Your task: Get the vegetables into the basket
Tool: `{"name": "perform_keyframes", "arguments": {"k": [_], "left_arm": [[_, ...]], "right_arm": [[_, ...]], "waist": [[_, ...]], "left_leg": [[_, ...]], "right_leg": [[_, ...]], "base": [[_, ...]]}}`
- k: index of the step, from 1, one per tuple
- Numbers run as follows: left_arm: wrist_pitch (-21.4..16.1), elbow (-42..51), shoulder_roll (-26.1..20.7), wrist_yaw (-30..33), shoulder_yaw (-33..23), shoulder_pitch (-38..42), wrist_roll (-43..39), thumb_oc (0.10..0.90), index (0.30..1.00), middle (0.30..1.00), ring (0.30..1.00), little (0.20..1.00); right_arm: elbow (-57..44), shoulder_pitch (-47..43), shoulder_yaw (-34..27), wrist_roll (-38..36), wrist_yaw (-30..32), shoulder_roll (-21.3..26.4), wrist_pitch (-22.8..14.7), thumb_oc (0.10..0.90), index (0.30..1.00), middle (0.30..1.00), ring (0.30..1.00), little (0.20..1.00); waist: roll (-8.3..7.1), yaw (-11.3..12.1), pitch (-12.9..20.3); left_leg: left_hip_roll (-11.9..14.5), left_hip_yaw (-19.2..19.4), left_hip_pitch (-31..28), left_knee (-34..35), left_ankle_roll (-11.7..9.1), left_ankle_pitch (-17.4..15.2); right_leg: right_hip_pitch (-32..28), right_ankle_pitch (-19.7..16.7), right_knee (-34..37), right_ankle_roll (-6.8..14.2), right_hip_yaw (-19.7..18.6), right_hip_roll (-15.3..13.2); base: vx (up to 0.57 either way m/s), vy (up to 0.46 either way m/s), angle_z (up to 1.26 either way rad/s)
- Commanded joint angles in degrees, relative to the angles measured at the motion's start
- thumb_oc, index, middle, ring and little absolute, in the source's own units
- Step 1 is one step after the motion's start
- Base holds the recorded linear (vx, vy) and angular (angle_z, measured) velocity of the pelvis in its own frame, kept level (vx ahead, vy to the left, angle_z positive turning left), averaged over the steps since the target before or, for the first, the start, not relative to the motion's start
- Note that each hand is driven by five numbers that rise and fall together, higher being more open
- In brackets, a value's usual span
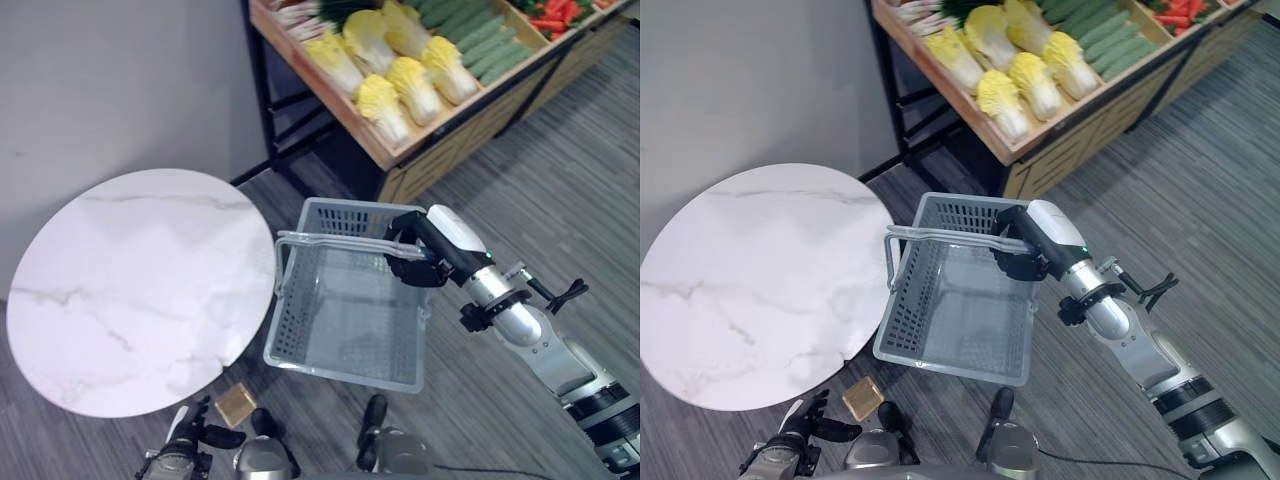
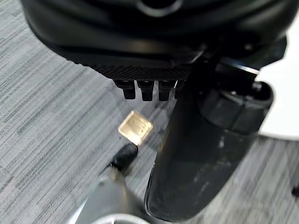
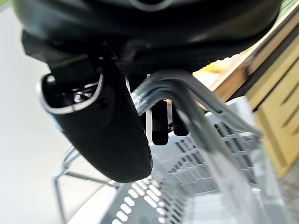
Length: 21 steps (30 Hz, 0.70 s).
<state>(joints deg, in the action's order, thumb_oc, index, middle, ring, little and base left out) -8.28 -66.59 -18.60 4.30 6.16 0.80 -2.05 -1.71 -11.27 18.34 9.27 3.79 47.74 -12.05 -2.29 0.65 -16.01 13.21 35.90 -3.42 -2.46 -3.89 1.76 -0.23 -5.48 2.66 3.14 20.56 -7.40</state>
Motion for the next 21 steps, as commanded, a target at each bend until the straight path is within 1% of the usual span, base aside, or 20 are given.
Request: {"name": "perform_keyframes", "arguments": {"k": [1, 3, 5, 7, 9, 10, 11, 12, 13, 14, 15, 16, 17, 18, 19, 20, 21], "left_arm": [[-1.4, 0.22, -0.59, -0.21, 2.02, 0.6, 0.87, 0.9, 1.0, 1.0, 1.0, 1.0], [-1.45, 0.29, -0.44, -0.33, 2.05, 0.53, 0.8, 0.9, 1.0, 1.0, 1.0, 1.0], [-1.48, 0.64, 0.14, -0.7, 2.67, 0.46, 0.65, 0.9, 1.0, 1.0, 1.0, 1.0], [-1.47, 1.05, 0.37, -0.78, 2.76, 0.43, 0.56, 0.9, 1.0, 1.0, 1.0, 1.0], [-1.4, 1.01, 0.86, -0.99, 3.34, 0.8, 0.79, 0.9, 1.0, 1.0, 1.0, 1.0], [-1.41, 0.99, 0.88, -0.98, 3.39, 0.83, 0.8, 0.9, 1.0, 1.0, 1.0, 1.0], [-1.49, 1.2, 0.98, -1.12, 3.72, 0.94, 0.94, 0.9, 1.0, 1.0, 1.0, 1.0], [-1.68, 1.67, 0.91, -1.29, 3.99, 0.94, 1.28, 0.9, 1.0, 1.0, 1.0, 1.0], [-1.88, 2.55, 0.93, -1.15, 4.05, 0.61, 0.88, 0.9, 1.0, 1.0, 1.0, 1.0], [-1.84, 2.66, 0.9, -1.13, 4.02, 0.6, 0.85, 0.9, 1.0, 1.0, 1.0, 1.0], [-1.89, 2.84, 1.03, -0.96, 4.0, 0.45, 0.51, 0.9, 1.0, 1.0, 1.0, 1.0], [-2.37, 3.82, 1.21, -0.28, 3.9, -0.38, -0.52, 0.9, 1.0, 1.0, 1.0, 1.0], [-2.54, 4.55, 1.3, -0.05, 4.29, -0.84, -1.5, 0.9, 1.0, 1.0, 1.0, 1.0], [-2.54, 4.55, 1.3, -0.05, 4.26, -0.82, -1.5, 0.9, 1.0, 1.0, 1.0, 1.0], [-2.69, 5.14, 1.23, 0.25, 4.75, -0.99, -2.04, 0.9, 1.0, 1.0, 1.0, 1.0], [-2.73, 5.05, 1.06, 0.31, 4.87, -1.06, -2.02, 0.9, 1.0, 1.0, 1.0, 1.0], [-2.72, 4.92, 0.89, 0.28, 4.89, -1.05, -1.94, 0.9, 1.0, 1.0, 1.0, 1.0]], "right_arm": [[-6.84, -6.4, -7.01, -2.39, 4.38, -0.45, -5.85, 0.4, 0.3, 0.3, 0.3, 0.3], [-7.1, -6.0, -7.43, -2.57, 4.37, -0.27, -5.88, 0.4, 0.3, 0.3, 0.3, 0.3], [-7.65, -5.11, -8.04, -2.84, 4.09, 0.26, -6.12, 0.4, 0.3, 0.3, 0.3, 0.3], [-7.98, -4.43, -8.46, -2.97, 3.98, 0.59, -6.1, 0.4, 0.3, 0.3, 0.3, 0.3], [-8.34, -2.66, -9.88, -3.68, 3.81, 1.06, -6.36, 0.4, 0.3, 0.3, 0.3, 0.3], [-8.4, -2.55, -9.98, -3.7, 3.78, 1.09, -6.35, 0.4, 0.3, 0.3, 0.3, 0.3], [-8.66, -2.06, -10.61, -3.79, 3.69, 1.51, -6.49, 0.4, 0.3, 0.3, 0.3, 0.3], [-8.91, -1.57, -11.29, -4.53, 3.59, 1.68, -6.88, 0.4, 0.3, 0.3, 0.3, 0.3], [-8.67, -1.8, -11.04, -4.81, 3.66, 1.69, -6.98, 0.4, 0.3, 0.3, 0.3, 0.3], [-8.65, -1.88, -11.04, -4.82, 3.67, 1.68, -7.02, 0.4, 0.3, 0.3, 0.3, 0.3], [-8.58, -2.08, -10.87, -5.0, 3.75, 1.68, -7.16, 0.4, 0.3, 0.3, 0.3, 0.3], [-7.66, -2.59, -10.21, -5.24, 3.78, 1.66, -7.1, 0.4, 0.3, 0.3, 0.3, 0.3], [-6.55, -3.95, -9.06, -6.18, 3.58, 1.57, -6.99, 0.4, 0.3, 0.3, 0.3, 0.3], [-6.51, -4.04, -9.01, -6.18, 3.58, 1.57, -7.0, 0.4, 0.3, 0.3, 0.3, 0.3], [-5.33, -5.41, -8.12, -7.2, 3.37, 0.97, -7.02, 0.4, 0.3, 0.3, 0.3, 0.3], [-4.98, -6.26, -7.68, -7.46, 3.46, 0.79, -7.14, 0.4, 0.3, 0.3, 0.3, 0.3], [-5.05, -6.49, -7.7, -7.57, 3.37, 0.79, -7.21, 0.4, 0.3, 0.3, 0.3, 0.3]], "waist": [[-0.01, -0.72, 4.14], [0.25, -0.89, 4.12], [1.52, -1.61, 3.72], [1.9, -1.71, 3.57], [2.61, -2.39, 2.91], [2.66, -2.38, 2.88], [2.81, -2.58, 2.58], [2.53, -2.8, 2.15], [2.59, -1.86, 1.69], [2.68, -1.92, 1.55], [2.58, -1.45, 1.49], [2.45, 0.12, 1.39], [2.23, 1.65, 1.09], [2.23, 1.6, 1.2], [2.31, 2.81, 1.09], [2.25, 3.4, 1.1], [2.16, 3.48, 1.11]], "left_leg": [[-3.68, 0.34, 3.69, -2.25, -0.98, -1.0], [-3.21, 0.41, 3.52, -2.09, -1.4, -0.45], [-1.35, 0.88, 2.88, -1.13, -2.93, 2.3], [-0.76, 0.83, 2.8, -0.94, -3.42, 3.09], [1.01, 0.13, 3.29, -1.95, -4.92, 4.38], [1.12, 0.05, 3.32, -2.09, -4.99, 4.36], [1.89, -0.23, 3.32, -3.19, -5.55, 4.53], [3.64, -2.17, 3.49, -6.6, -6.29, 3.99], [2.92, -7.37, 4.15, -7.99, -6.28, 3.89], [3.25, -6.53, 4.65, -8.01, -5.44, 4.81], [1.82, -10.7, 5.48, -7.79, -5.1, 4.25], [-1.6, -18.83, 6.73, -5.57, -4.06, 2.83], [-4.76, -27.24, 8.59, -2.46, -3.42, 2.55], [-4.78, -27.27, 8.74, -2.31, -3.39, 2.75], [-6.59, -34.35, 10.57, 0.22, -3.6, 3.97], [-7.39, -36.52, 11.17, 0.94, -3.63, 4.45], [-7.6, -36.71, 11.54, 0.7, -3.66, 4.58]], "right_leg": [[-6.46, 4.62, -2.94, 8.31, 1.44, -6.28], [-6.78, 4.95, -2.49, 8.04, 1.12, -5.7], [-6.82, 6.58, -2.5, 6.95, -0.07, -3.75], [-6.71, 7.09, -2.72, 6.44, -0.43, -3.08], [-6.82, 8.5, -3.05, 5.16, -1.03, -1.39], [-6.88, 8.54, -3.04, 5.1, -0.99, -1.31], [-7.24, 8.77, -2.86, 4.69, -1.1, -0.83], [-7.42, 9.79, -3.21, 3.8, -2.04, 0.23], [-7.22, 10.37, -3.84, 3.33, -3.58, 0.74], [-6.62, 9.63, -4.0, 2.92, -2.95, 0.84], [-6.36, 9.82, -4.11, 2.9, -3.74, 0.85], [-6.06, 9.69, -3.99, 3.1, -5.45, 0.75], [-5.59, 9.11, -3.91, 3.47, -8.88, 1.01], [-5.42, 8.98, -3.86, 3.47, -8.85, 1.02], [-4.74, 8.33, -3.75, 3.74, -12.22, 1.61], [-4.65, 8.31, -3.72, 3.86, -13.73, 1.95], [-4.65, 8.64, -3.86, 3.97, -14.74, 2.12]], "base": [[-0.04, -0.188, -0.21], [-0.03, -0.13, -0.15], [-0.04, -0.224, -0.2], [-0.03, -0.158, -0.17], [-0.04, -0.229, -0.1], [-0.02, -0.196, -0.01], [0.03, -0.21, 0.02], [0.06, -0.224, 0.03], [-0.01, -0.173, -0.02], [-0.03, -0.029, -0.24], [-0.02, -0.017, -0.55], [0.11, -0.029, -0.74], [0.1, -0.023, -0.89], [0.15, -0.001, -1.15], [0.13, 0.029, -1.12], [0.18, 0.057, -1.12], [0.09, 0.042, -0.84]]}}
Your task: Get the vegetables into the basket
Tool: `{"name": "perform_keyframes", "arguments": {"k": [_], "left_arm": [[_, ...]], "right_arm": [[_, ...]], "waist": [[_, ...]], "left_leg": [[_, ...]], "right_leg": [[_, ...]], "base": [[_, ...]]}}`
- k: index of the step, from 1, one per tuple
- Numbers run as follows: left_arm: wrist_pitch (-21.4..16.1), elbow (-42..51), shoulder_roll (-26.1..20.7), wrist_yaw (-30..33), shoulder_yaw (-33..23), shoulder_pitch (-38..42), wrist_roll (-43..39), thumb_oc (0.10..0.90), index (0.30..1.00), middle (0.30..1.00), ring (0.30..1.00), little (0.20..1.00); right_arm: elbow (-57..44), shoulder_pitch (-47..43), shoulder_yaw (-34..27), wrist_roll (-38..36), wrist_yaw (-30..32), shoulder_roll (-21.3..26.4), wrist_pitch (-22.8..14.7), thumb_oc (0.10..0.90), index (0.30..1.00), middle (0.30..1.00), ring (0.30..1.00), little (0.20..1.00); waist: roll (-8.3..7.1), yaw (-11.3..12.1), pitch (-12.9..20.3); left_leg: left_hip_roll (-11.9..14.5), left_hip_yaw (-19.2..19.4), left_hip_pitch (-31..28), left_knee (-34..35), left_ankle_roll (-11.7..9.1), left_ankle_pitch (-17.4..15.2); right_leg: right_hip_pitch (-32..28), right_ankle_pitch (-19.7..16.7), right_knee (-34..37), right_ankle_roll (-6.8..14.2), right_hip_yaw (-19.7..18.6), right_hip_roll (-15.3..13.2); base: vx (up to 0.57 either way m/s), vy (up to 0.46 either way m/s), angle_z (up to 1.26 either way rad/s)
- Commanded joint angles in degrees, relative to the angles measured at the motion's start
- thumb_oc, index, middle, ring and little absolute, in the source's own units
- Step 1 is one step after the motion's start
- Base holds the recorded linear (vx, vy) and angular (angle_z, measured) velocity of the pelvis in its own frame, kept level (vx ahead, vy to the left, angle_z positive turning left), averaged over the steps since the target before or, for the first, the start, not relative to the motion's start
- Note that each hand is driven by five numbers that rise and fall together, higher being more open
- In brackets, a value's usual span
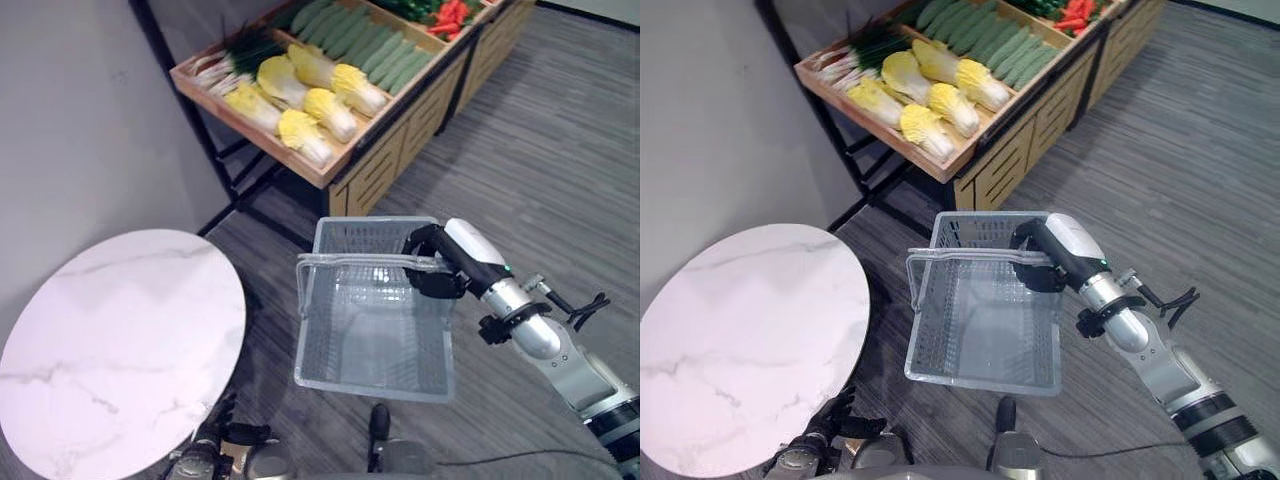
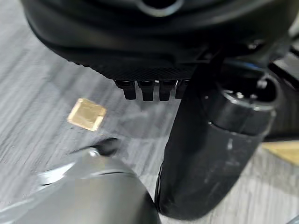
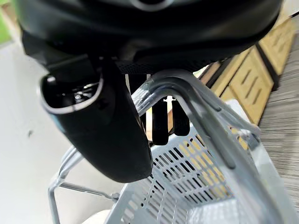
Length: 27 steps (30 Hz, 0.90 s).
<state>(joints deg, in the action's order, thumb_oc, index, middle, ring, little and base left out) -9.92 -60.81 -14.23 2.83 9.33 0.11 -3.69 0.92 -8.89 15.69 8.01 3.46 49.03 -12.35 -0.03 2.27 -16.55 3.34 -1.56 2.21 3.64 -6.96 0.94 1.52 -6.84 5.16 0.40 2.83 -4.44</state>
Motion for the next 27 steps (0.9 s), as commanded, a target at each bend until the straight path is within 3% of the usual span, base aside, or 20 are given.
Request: {"name": "perform_keyframes", "arguments": {"k": [1, 7, 12, 14, 18, 21, 23, 24, 27], "left_arm": [[-1.09, -0.86, -3.48, 1.76, 1.72, -0.35, -0.3, 0.9, 1.0, 1.0, 1.0, 1.0], [-0.85, -2.02, -4.25, 1.6, 1.49, 0.38, 0.56, 0.9, 1.0, 1.0, 1.0, 1.0], [-1.1, -1.34, -4.93, 1.71, 0.71, 0.8, 0.19, 0.9, 1.0, 1.0, 1.0, 1.0], [-1.32, -1.13, -6.41, 1.87, -0.61, 1.07, 0.89, 0.9, 1.0, 1.0, 1.0, 1.0], [-1.55, -0.1, -8.02, 1.79, -1.55, 0.96, 1.42, 0.9, 1.0, 1.0, 1.0, 1.0], [-1.47, -0.33, -7.91, 1.75, -2.1, 1.36, 1.91, 0.9, 1.0, 1.0, 1.0, 1.0], [-1.53, 0.69, -8.0, 1.99, -2.33, 0.75, 1.87, 0.9, 1.0, 1.0, 1.0, 1.0], [-1.4, 0.81, -8.0, 1.88, -2.14, 0.82, 2.22, 0.9, 1.0, 1.0, 1.0, 1.0], [-1.44, 0.13, -7.15, 2.01, -2.25, 0.81, 2.19, 0.9, 1.0, 1.0, 1.0, 1.0]], "right_arm": [[-7.7, -8.86, -5.07, -6.31, 3.69, -0.51, -6.91, 0.4, 0.3, 0.3, 0.3, 0.3], [-7.39, -6.2, -7.35, -5.28, 4.24, -2.13, -6.13, 0.4, 0.3, 0.3, 0.3, 0.3], [-3.72, -3.68, -9.82, -3.63, 6.23, -3.27, -5.37, 0.4, 0.3, 0.3, 0.3, 0.3], [0.29, 1.17, -13.87, -0.35, 7.8, -2.01, -4.58, 0.4, 0.3, 0.3, 0.3, 0.3], [6.43, 8.08, -18.74, 1.59, 9.5, -2.06, -3.98, 0.4, 0.3, 0.3, 0.3, 0.3], [9.86, 11.88, -21.6, 3.58, 11.16, -3.18, -3.47, 0.4, 0.3, 0.3, 0.3, 0.3], [11.39, 12.45, -22.28, 4.29, 12.21, -4.49, -3.09, 0.4, 0.3, 0.3, 0.3, 0.3], [13.11, 12.39, -22.59, 5.36, 13.29, -5.14, -2.29, 0.4, 0.3, 0.3, 0.3, 0.3], [16.73, 13.27, -22.16, 7.23, 13.93, -5.08, -1.37, 0.4, 0.3, 0.3, 0.3, 0.3]], "waist": [[-0.12, 1.95, 1.66], [-1.19, -0.09, 2.61], [-1.38, -0.83, 2.67], [-1.82, -1.89, 2.79], [-2.08, -2.56, 2.58], [-2.21, -3.66, 3.01], [-2.01, -3.51, 2.93], [-2.01, -3.48, 2.81], [-1.86, -3.51, 3.42]], "left_leg": [[2.27, 0.84, 5.92, -5.44, -0.58, 5.35], [0.6, 7.84, 3.29, -7.5, 3.3, 0.75], [0.13, 11.27, 2.1, -7.86, 4.33, -0.98], [-0.18, 14.16, -0.14, -6.31, 5.01, -1.76], [-0.18, 17.47, -3.09, -3.43, 5.23, -1.56], [-0.33, 18.16, -3.85, -3.53, 5.06, -1.95], [0.57, 21.13, -4.6, -4.14, 4.81, -2.47], [1.6, 22.8, -4.74, -4.89, 4.0, -2.79], [2.46, 23.31, -5.2, -5.54, 2.95, -2.41]], "right_leg": [[-6.34, 10.03, -6.41, 6.73, 2.9, -0.86], [-3.89, 9.59, -8.68, 8.74, -3.83, -3.77], [-2.11, 7.83, -9.12, 10.32, -6.18, -4.92], [-0.46, 5.37, -10.19, 11.95, -6.46, -5.33], [0.68, 2.37, -11.31, 12.91, -1.28, -6.35], [0.82, 0.88, -10.46, 13.18, -1.13, -6.91], [1.4, 1.17, -10.58, 13.02, 2.64, -7.47], [1.27, 0.34, -8.17, 12.97, 5.34, -9.33], [-0.18, 1.09, -5.38, 12.46, 5.8, -8.81]], "base": [[0.13, 0.127, -1.19], [0.12, 0.266, -0.92], [0.05, 0.185, -0.55], [0.06, 0.213, -0.57], [0.01, 0.089, -0.79], [0.03, 0.061, -0.31], [-0.02, -0.064, -0.61], [-0.02, -0.176, -1.08], [0.04, -0.146, -0.48]]}}
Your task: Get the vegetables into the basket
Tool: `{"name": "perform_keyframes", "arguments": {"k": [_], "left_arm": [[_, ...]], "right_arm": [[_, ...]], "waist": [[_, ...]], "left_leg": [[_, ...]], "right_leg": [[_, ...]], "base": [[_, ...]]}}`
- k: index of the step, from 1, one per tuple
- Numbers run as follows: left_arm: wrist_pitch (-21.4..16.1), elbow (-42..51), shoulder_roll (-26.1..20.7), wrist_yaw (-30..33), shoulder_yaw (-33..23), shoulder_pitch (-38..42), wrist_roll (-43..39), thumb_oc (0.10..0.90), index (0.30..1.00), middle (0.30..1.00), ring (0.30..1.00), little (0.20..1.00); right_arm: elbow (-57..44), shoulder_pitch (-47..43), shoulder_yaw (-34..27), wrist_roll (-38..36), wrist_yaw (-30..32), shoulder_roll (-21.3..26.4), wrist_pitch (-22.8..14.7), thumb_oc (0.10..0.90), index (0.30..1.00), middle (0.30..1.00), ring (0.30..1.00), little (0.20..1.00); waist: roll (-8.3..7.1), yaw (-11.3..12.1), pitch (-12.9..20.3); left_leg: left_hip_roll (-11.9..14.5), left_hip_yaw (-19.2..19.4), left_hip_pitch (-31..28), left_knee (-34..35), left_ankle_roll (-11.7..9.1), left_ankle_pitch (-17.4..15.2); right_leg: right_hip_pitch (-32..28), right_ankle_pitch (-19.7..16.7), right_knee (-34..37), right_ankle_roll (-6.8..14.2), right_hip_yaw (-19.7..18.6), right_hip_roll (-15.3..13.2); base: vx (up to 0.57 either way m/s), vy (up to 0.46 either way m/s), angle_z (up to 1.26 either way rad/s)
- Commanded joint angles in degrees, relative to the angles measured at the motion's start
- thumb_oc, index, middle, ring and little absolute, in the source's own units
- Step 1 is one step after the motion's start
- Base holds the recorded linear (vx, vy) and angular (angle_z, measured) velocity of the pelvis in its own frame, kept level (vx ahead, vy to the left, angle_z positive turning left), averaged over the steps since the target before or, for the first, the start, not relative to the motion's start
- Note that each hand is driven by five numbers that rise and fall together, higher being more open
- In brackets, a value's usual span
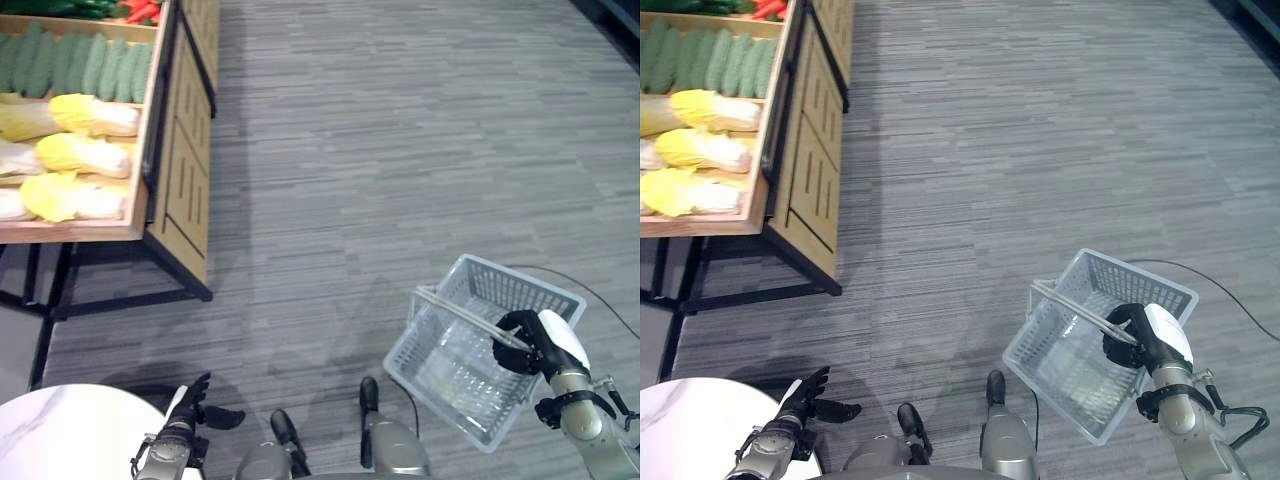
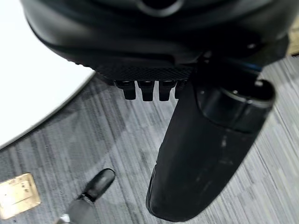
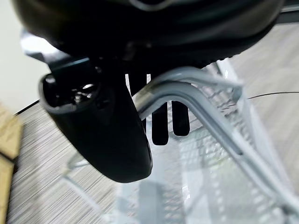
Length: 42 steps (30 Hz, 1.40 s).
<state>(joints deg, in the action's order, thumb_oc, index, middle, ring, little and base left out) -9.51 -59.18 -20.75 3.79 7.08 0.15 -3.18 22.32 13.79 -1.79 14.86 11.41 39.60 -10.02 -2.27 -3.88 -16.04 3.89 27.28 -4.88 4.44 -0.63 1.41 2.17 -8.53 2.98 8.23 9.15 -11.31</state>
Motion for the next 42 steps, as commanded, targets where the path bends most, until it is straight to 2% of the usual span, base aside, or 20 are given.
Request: {"name": "perform_keyframes", "arguments": {"k": [1, 10, 15, 21, 22, 23, 24, 25, 26, 27, 28, 30, 32, 33, 35, 37, 39, 40, 41, 42], "left_arm": [[-1.84, -1.49, -0.61, 1.04, 0.0, 0.74, 1.68, 0.9, 1.0, 1.0, 1.0, 1.0], [-1.73, -1.24, 1.88, 1.69, 2.14, 0.34, 3.38, 0.9, 1.0, 1.0, 1.0, 1.0], [-1.48, -1.15, 2.73, 2.24, 3.39, 0.43, 4.33, 0.9, 1.0, 1.0, 1.0, 1.0], [-0.89, -0.94, 3.45, 3.7, 3.78, 0.58, 4.77, 0.9, 1.0, 1.0, 1.0, 1.0], [-1.24, 0.12, 3.11, 3.19, 5.03, 0.59, 5.83, 0.9, 1.0, 1.0, 1.0, 1.0], [-1.37, 1.14, 2.66, 3.1, 5.14, 0.47, 5.76, 0.9, 1.0, 1.0, 1.0, 1.0], [-1.27, 1.38, 2.59, 3.12, 5.15, 0.39, 5.61, 0.9, 1.0, 1.0, 1.0, 1.0], [-1.25, 1.68, 2.58, 3.45, 4.78, 0.21, 4.99, 0.9, 1.0, 1.0, 1.0, 1.0], [-1.23, 1.7, 2.54, 3.45, 4.8, 0.2, 4.97, 0.9, 1.0, 1.0, 1.0, 1.0], [-1.09, 1.68, 2.56, 4.18, 4.66, 0.29, 4.51, 0.9, 1.0, 1.0, 1.0, 1.0], [-0.9, 1.43, 2.7, 4.94, 4.3, 0.35, 3.92, 0.9, 1.0, 1.0, 1.0, 1.0], [-0.88, 1.35, 2.72, 5.1, 4.23, 0.3, 3.95, 0.9, 1.0, 1.0, 1.0, 1.0], [-0.62, 0.98, 2.82, 5.83, 4.56, 0.41, 4.8, 0.9, 1.0, 1.0, 1.0, 1.0], [-0.69, 0.8, 2.67, 6.33, 4.79, 0.39, 5.3, 0.9, 1.0, 1.0, 1.0, 1.0], [-0.59, 0.46, 2.39, 6.49, 4.76, 0.42, 5.34, 0.9, 1.0, 1.0, 1.0, 1.0], [-0.35, 0.0, 2.01, 6.5, 4.18, 0.12, 5.33, 0.9, 1.0, 1.0, 1.0, 1.0], [-0.36, 0.02, 1.59, 6.75, 4.35, 0.53, 5.8, 0.9, 1.0, 1.0, 1.0, 1.0], [-0.36, 0.02, 1.55, 6.74, 4.34, 0.52, 5.79, 0.9, 1.0, 1.0, 1.0, 1.0], [-0.65, 2.4, 0.83, 6.86, 4.22, 0.65, 5.18, 0.9, 1.0, 1.0, 1.0, 1.0], [-0.65, 2.4, 0.72, 6.8, 4.16, 0.76, 5.06, 0.9, 1.0, 1.0, 1.0, 1.0]], "right_arm": [[-4.66, -9.39, -4.67, 0.39, 5.99, 4.36, -3.69, 0.4, 0.3, 0.3, 0.3, 0.3], [6.52, -7.12, -4.93, 2.56, 9.51, 3.94, -1.98, 0.4, 0.3, 0.3, 0.3, 0.3], [6.91, -7.07, -5.23, 2.24, 10.9, 2.81, -1.74, 0.4, 0.3, 0.3, 0.3, 0.3], [6.34, -7.76, -3.89, 1.86, 11.88, 1.51, -2.02, 0.4, 0.3, 0.3, 0.3, 0.3], [7.05, -7.93, -3.47, 1.81, 12.42, 1.67, -2.2, 0.4, 0.3, 0.3, 0.3, 0.3], [6.25, -7.57, -3.59, 1.76, 12.91, 1.68, -2.78, 0.4, 0.3, 0.3, 0.3, 0.3], [5.96, -7.2, -3.63, 1.93, 13.22, 1.73, -2.84, 0.4, 0.3, 0.3, 0.3, 0.3], [5.69, -6.89, -3.57, 1.94, 13.19, 1.54, -2.75, 0.4, 0.3, 0.3, 0.3, 0.3], [5.67, -6.87, -3.59, 1.94, 13.18, 1.5, -2.74, 0.4, 0.3, 0.3, 0.3, 0.3], [5.63, -6.77, -3.64, 1.7, 13.37, 1.37, -2.67, 0.4, 0.3, 0.3, 0.3, 0.3], [5.78, -6.58, -4.0, 1.51, 13.74, 1.49, -2.38, 0.4, 0.3, 0.3, 0.3, 0.3], [5.51, -6.35, -4.12, 1.3, 13.74, 1.3, -2.32, 0.4, 0.3, 0.3, 0.3, 0.3], [6.17, -6.22, -4.51, 0.59, 14.86, 1.22, -2.33, 0.4, 0.3, 0.3, 0.3, 0.3], [7.35, -6.62, -4.11, 0.32, 15.4, 1.02, -2.4, 0.4, 0.3, 0.3, 0.3, 0.3], [8.68, -7.27, -3.21, 0.22, 15.56, 0.94, -2.42, 0.4, 0.3, 0.3, 0.3, 0.3], [8.55, -6.95, -2.39, 0.53, 15.12, -0.16, -2.08, 0.4, 0.3, 0.3, 0.3, 0.3], [8.07, -6.65, -2.55, -0.42, 15.03, -2.11, -1.98, 0.4, 0.3, 0.3, 0.3, 0.3], [8.02, -6.63, -2.55, -0.41, 15.02, -2.14, -1.94, 0.4, 0.3, 0.3, 0.3, 0.3], [8.77, -7.44, -1.83, -0.14, 14.9, -2.66, -1.34, 0.4, 0.3, 0.3, 0.3, 0.3], [8.71, -7.99, -1.45, -0.07, 14.85, -3.0, -1.34, 0.4, 0.3, 0.3, 0.3, 0.3]], "waist": [[0.41, 2.64, 2.89], [2.79, 1.64, 3.72], [3.63, 1.4, 3.76], [4.41, 1.57, 3.24], [4.23, 1.73, 2.64], [3.7, 2.4, 1.55], [3.23, 2.73, 0.78], [2.85, 3.11, 0.28], [2.88, 2.99, 0.25], [2.6, 3.57, -0.42], [2.26, 4.53, -0.73], [1.86, 4.67, -0.58], [2.24, 6.2, 0.03], [2.28, 6.77, 0.2], [1.93, 7.14, 0.36], [1.4, 7.37, 1.25], [-0.01, 7.55, 2.08], [-0.09, 7.62, 2.12], [-0.98, 8.03, 2.22], [-1.28, 8.2, 2.25]], "left_leg": [[1.94, -5.52, 1.81, -6.31, -3.42, -2.86], [4.19, -7.24, -0.12, -2.62, -5.76, 0.89], [4.87, -7.88, -0.43, -1.89, -6.39, 1.82], [6.58, -8.99, -0.44, -2.7, -6.97, 2.29], [7.73, -9.95, 0.97, -6.13, -7.57, 2.33], [9.32, -11.45, 4.05, -13.33, -8.56, 4.61], [10.01, -12.75, 6.04, -17.75, -8.75, 5.59], [9.77, -14.29, 7.59, -20.92, -8.56, 5.78], [9.84, -14.52, 7.83, -21.31, -8.58, 5.61], [8.75, -16.57, 9.39, -22.51, -8.38, 6.29], [6.46, -18.07, 13.1, -18.04, -7.43, 4.89], [6.03, -17.89, 13.58, -16.41, -7.08, 4.51], [5.81, -18.14, 17.42, -8.63, -7.71, 8.94], [5.78, -18.41, 17.96, -7.03, -8.01, 10.16], [5.69, -18.41, 18.16, -7.15, -8.01, 10.25], [5.35, -17.69, 16.75, -6.72, -6.88, 9.05], [3.47, -15.71, 16.01, -8.26, -4.87, 6.15], [3.43, -15.61, 16.03, -8.33, -4.82, 6.06], [2.34, -14.84, 16.14, -9.51, -3.65, 3.88], [2.05, -14.45, 16.0, -9.72, -3.23, 3.21]], "right_leg": [[-0.92, 2.75, -3.12, 4.61, -0.5, -1.9], [-4.16, 5.75, -1.01, 2.63, 0.81, 1.64], [-4.79, 6.74, -1.01, 1.93, 1.15, 2.66], [-3.82, 9.88, -5.37, 0.26, 0.87, 4.22], [-3.37, 11.02, -6.42, -0.74, 0.49, 5.02], [-4.37, 11.6, -6.23, -2.09, 0.7, 5.86], [-5.05, 11.91, -6.28, -2.66, 0.93, 6.08], [-5.66, 12.29, -6.25, -3.13, 1.04, 6.18], [-5.71, 12.34, -6.26, -3.15, 1.19, 6.22], [-6.26, 12.62, -6.24, -3.16, 1.26, 6.03], [-7.51, 12.83, -5.36, -2.52, 1.39, 5.56], [-8.0, 12.94, -4.77, -2.18, 1.24, 5.28], [-10.0, 13.95, -3.8, -1.57, 1.14, 6.08], [-10.79, 14.45, -3.65, -1.44, 0.82, 6.36], [-11.33, 14.96, -3.74, -1.34, 0.38, 6.36], [-12.23, 15.9, -3.93, -1.12, -0.09, 6.29], [-12.6, 15.77, -5.0, 0.31, -0.87, 3.93], [-12.54, 15.81, -5.04, 0.36, -0.95, 3.85], [-11.62, 13.7, -6.49, 2.06, -1.77, 2.28], [-10.77, 12.86, -7.49, 2.37, -2.38, 1.98]], "base": [[0.05, -0.079, -0.14], [0.05, -0.131, 0.05], [0.04, -0.09, 0.06], [0.03, -0.12, 0.02], [0.03, -0.348, 0.14], [0.03, -0.363, 0.17], [0.05, -0.301, 0.2], [0.03, -0.13, 0.19], [0.05, -0.08, 0.19], [0.13, -0.047, 0.01], [0.19, -0.04, 0.0], [0.16, 0.008, 0.12], [0.33, 0.091, 0.03], [0.39, 0.116, 0.0], [0.19, 0.065, -0.04], [0.26, 0.141, -0.31], [0.37, 0.298, -0.49], [0.28, 0.285, -0.17], [0.17, 0.185, -0.1], [0.17, 0.184, -0.16]]}}
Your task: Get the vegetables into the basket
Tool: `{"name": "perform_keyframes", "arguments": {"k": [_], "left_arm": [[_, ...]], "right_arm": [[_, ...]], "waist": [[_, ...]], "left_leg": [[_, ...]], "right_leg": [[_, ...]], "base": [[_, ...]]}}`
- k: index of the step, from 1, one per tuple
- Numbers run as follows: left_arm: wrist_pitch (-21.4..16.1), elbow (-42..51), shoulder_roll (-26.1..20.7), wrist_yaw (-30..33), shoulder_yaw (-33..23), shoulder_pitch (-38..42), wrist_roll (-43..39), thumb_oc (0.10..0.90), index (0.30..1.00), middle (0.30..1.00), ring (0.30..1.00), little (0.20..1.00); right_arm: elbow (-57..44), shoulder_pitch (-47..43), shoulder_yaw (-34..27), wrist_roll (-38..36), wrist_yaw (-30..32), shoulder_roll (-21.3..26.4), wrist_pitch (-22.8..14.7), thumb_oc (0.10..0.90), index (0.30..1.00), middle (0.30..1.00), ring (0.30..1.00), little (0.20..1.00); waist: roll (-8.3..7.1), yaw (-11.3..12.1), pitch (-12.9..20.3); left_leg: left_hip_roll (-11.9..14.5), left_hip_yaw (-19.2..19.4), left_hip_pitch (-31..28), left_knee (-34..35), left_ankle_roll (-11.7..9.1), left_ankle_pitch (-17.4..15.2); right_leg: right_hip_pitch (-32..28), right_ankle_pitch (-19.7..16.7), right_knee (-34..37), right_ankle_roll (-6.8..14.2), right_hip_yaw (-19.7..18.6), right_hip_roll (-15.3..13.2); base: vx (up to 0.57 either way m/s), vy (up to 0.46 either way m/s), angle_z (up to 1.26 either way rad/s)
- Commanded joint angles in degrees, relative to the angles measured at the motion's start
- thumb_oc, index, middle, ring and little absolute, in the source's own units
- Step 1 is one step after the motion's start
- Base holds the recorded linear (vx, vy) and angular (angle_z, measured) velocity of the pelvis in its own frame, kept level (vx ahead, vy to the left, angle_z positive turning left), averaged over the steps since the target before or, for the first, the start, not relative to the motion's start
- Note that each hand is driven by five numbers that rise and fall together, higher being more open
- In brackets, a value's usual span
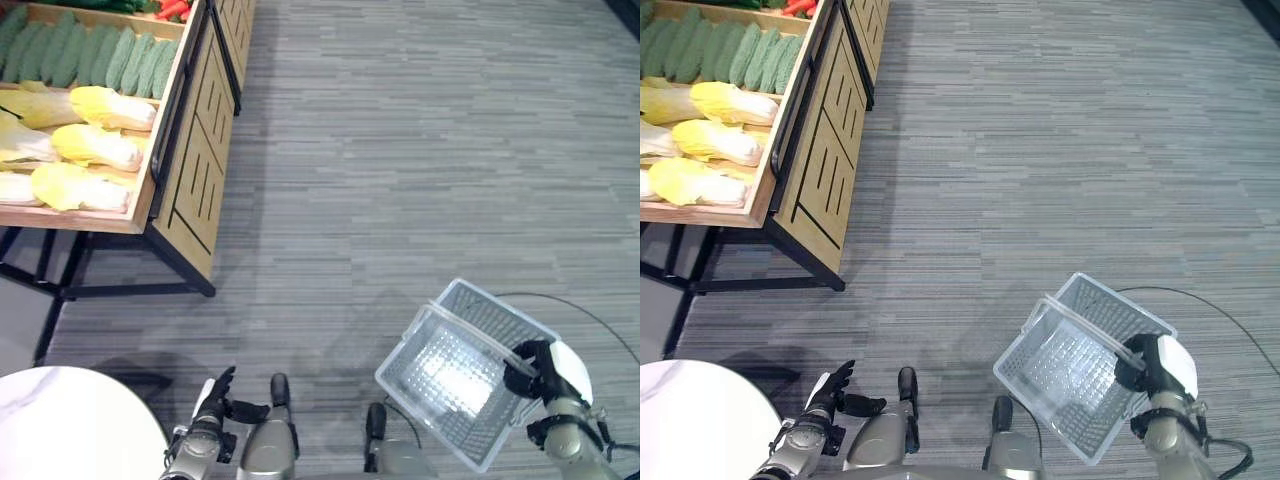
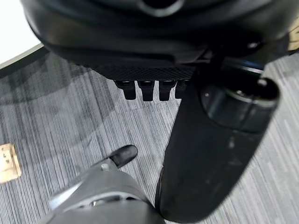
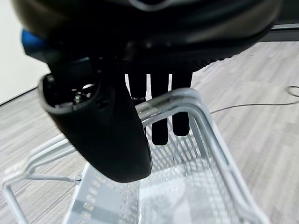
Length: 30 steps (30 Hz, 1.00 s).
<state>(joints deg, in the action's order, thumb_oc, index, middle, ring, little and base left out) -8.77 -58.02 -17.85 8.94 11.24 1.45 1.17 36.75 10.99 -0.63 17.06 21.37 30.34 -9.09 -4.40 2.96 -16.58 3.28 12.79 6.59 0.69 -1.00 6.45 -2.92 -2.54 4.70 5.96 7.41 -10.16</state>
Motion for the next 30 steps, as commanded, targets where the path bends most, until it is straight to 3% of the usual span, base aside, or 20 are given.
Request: {"name": "perform_keyframes", "arguments": {"k": [1, 4, 5, 7, 9, 11, 13, 14, 15, 16, 18, 19, 21, 29, 30], "left_arm": [[-1.4, 1.22, -2.2, 1.65, -0.02, -0.52, 0.71, 0.9, 1.0, 1.0, 1.0, 1.0], [-1.42, 2.67, -3.41, 1.83, 0.0, 0.29, -0.33, 0.9, 1.0, 1.0, 1.0, 1.0], [-1.53, 3.68, -4.22, 1.83, 0.21, 0.43, -0.47, 0.9, 1.0, 1.0, 1.0, 1.0], [-1.57, 3.88, -4.47, 1.78, 0.28, 0.55, -0.52, 0.9, 1.0, 1.0, 1.0, 1.0], [-1.81, 4.64, -5.74, 1.5, 1.44, 1.59, -0.01, 0.9, 1.0, 1.0, 1.0, 1.0], [-1.94, 4.3, -5.9, 1.51, 1.61, 2.14, 0.08, 0.9, 1.0, 1.0, 1.0, 1.0], [-1.88, 2.74, -6.18, 1.97, 0.96, 3.17, 0.5, 0.9, 1.0, 1.0, 1.0, 1.0], [-1.93, 2.66, -6.14, 1.99, 0.96, 3.22, 0.52, 0.9, 1.0, 1.0, 1.0, 1.0], [-1.74, 1.27, -5.95, 2.16, 0.23, 3.8, 0.6, 0.9, 1.0, 1.0, 1.0, 1.0], [-1.74, 0.78, -5.77, 2.26, -0.07, 3.86, 0.64, 0.9, 1.0, 1.0, 1.0, 1.0], [-1.75, 0.76, -5.74, 2.26, -0.06, 3.86, 0.64, 0.9, 1.0, 1.0, 1.0, 1.0], [-1.79, -0.21, -5.21, 2.49, -0.39, 3.33, 0.82, 0.9, 1.0, 1.0, 1.0, 1.0], [-1.62, -2.33, -4.26, 2.59, -1.24, 2.42, 0.29, 0.9, 1.0, 1.0, 1.0, 1.0], [-0.58, -5.29, -1.77, 1.91, -1.45, -0.31, 1.38, 0.9, 1.0, 1.0, 1.0, 1.0], [-0.48, -5.42, -1.17, 1.96, -0.96, -0.3, 1.72, 0.9, 1.0, 1.0, 1.0, 1.0]], "right_arm": [[-5.69, -5.24, -2.58, -2.26, 4.9, 6.25, -2.27, 0.4, 0.3, 0.3, 0.3, 0.3], [-5.25, -7.4, -1.13, -2.2, 4.89, 5.91, -2.02, 0.4, 0.3, 0.3, 0.3, 0.3], [-4.59, -8.71, -0.37, -1.91, 4.87, 6.06, -1.86, 0.4, 0.3, 0.3, 0.3, 0.3], [-4.24, -9.16, 0.1, -1.73, 4.81, 5.95, -1.63, 0.4, 0.3, 0.3, 0.3, 0.3], [-3.16, -9.22, 0.04, -1.36, 5.04, 6.31, -1.57, 0.4, 0.3, 0.3, 0.3, 0.3], [-2.55, -9.38, -0.19, -1.68, 5.29, 6.51, -1.7, 0.4, 0.3, 0.3, 0.3, 0.3], [-0.54, -9.33, -1.47, -3.01, 6.21, 6.54, -1.8, 0.4, 0.3, 0.3, 0.3, 0.3], [-0.38, -9.43, -1.41, -3.05, 6.24, 6.58, -1.9, 0.4, 0.3, 0.3, 0.3, 0.3], [0.22, -9.11, -2.12, -3.39, 6.61, 6.77, -1.7, 0.4, 0.3, 0.3, 0.3, 0.3], [0.46, -8.76, -2.46, -3.43, 6.69, 6.86, -1.56, 0.4, 0.3, 0.3, 0.3, 0.3], [0.45, -8.74, -2.47, -3.43, 6.69, 6.88, -1.56, 0.4, 0.3, 0.3, 0.3, 0.3], [1.46, -7.87, -3.29, -3.6, 6.77, 6.9, -1.25, 0.4, 0.3, 0.3, 0.3, 0.3], [3.14, -7.4, -3.15, -3.97, 6.21, 7.17, -1.37, 0.4, 0.3, 0.3, 0.3, 0.3], [1.09, -5.28, -3.79, -2.78, 5.23, 10.95, -2.18, 0.4, 0.3, 0.3, 0.3, 0.3], [0.73, -4.85, -3.76, -2.5, 5.21, 11.67, -2.52, 0.4, 0.3, 0.3, 0.3, 0.3]], "waist": [[0.81, 1.45, 2.83], [0.05, 1.56, 2.11], [0.36, 1.51, 1.34], [0.86, 1.43, 1.03], [2.47, -0.87, -0.84], [2.96, -1.46, -1.13], [3.16, -2.82, -1.46], [3.3, -3.02, -1.61], [2.92, -4.08, -1.46], [2.98, -4.58, -1.55], [3.1, -4.71, -1.7], [2.84, -5.29, -1.32], [2.48, -5.11, -0.16], [4.31, -5.2, 1.73], [4.21, -4.85, 1.39]], "left_leg": [[2.67, 0.16, 4.56, -6.0, -2.83, -1.88], [1.41, 1.59, 3.15, -6.04, -0.95, -4.56], [1.14, 2.47, 1.37, -5.85, 0.19, -5.87], [1.31, 2.64, 0.43, -5.68, 0.59, -6.39], [0.53, 0.18, -3.35, -4.85, 1.27, -7.9], [0.43, -0.46, -3.85, -4.68, 1.19, -8.01], [-0.44, -1.74, -6.52, -4.16, 0.28, -9.46], [-0.36, -1.97, -6.74, -4.17, 0.26, -9.63], [-0.93, -3.58, -8.72, -3.75, -0.6, -10.83], [-0.84, -4.51, -9.88, -3.89, -0.98, -11.53], [-0.75, -4.66, -10.05, -3.94, -0.99, -11.64], [-0.93, -6.44, -11.75, -4.25, -1.52, -12.73], [-0.63, -7.72, -12.93, -5.31, -2.46, -12.89], [3.87, -11.25, -13.23, -7.92, -6.09, -7.57], [4.24, -12.06, -11.24, -12.11, -6.92, -4.38]], "right_leg": [[-5.56, 6.91, -9.3, 4.66, -0.77, 0.79], [-1.39, 3.15, -16.81, 6.36, -2.23, 0.09], [1.87, 0.05, -23.83, 7.5, -2.1, 0.02], [3.36, -1.45, -26.74, 7.7, -2.14, 0.55], [9.96, 0.75, -30.78, 6.71, -4.87, 4.05], [11.91, 1.64, -29.66, 5.99, -4.76, 4.86], [14.2, 3.16, -20.53, 4.73, -3.88, 3.56], [13.71, 3.19, -20.19, 4.76, -3.61, 3.61], [15.88, 0.35, -13.08, 5.39, -5.66, 2.24], [15.78, -0.97, -11.18, 5.82, -6.15, 1.51], [15.41, -1.0, -10.98, 5.83, -5.96, 1.54], [15.91, -2.47, -9.89, 6.49, -7.99, 1.13], [13.97, -3.33, -9.69, 5.62, -7.18, 1.37], [10.74, 1.21, -11.67, 1.89, -2.62, 5.79], [9.17, 1.98, -11.06, 0.73, -2.08, 6.33]], "base": [[0.09, 0.115, -0.21], [0.15, 0.219, -0.26], [0.12, 0.206, -0.44], [0.15, 0.18, -0.34], [0.21, 0.194, -0.01], [0.12, 0.063, 0.41], [0.29, -0.013, 0.5], [0.43, -0.125, 0.44], [0.35, -0.119, 0.46], [0.34, -0.119, 0.46], [0.17, -0.053, 0.6], [0.31, -0.125, 0.76], [0.38, -0.217, 0.86], [0.18, -0.205, 0.36], [0.12, -0.207, 0.16]]}}
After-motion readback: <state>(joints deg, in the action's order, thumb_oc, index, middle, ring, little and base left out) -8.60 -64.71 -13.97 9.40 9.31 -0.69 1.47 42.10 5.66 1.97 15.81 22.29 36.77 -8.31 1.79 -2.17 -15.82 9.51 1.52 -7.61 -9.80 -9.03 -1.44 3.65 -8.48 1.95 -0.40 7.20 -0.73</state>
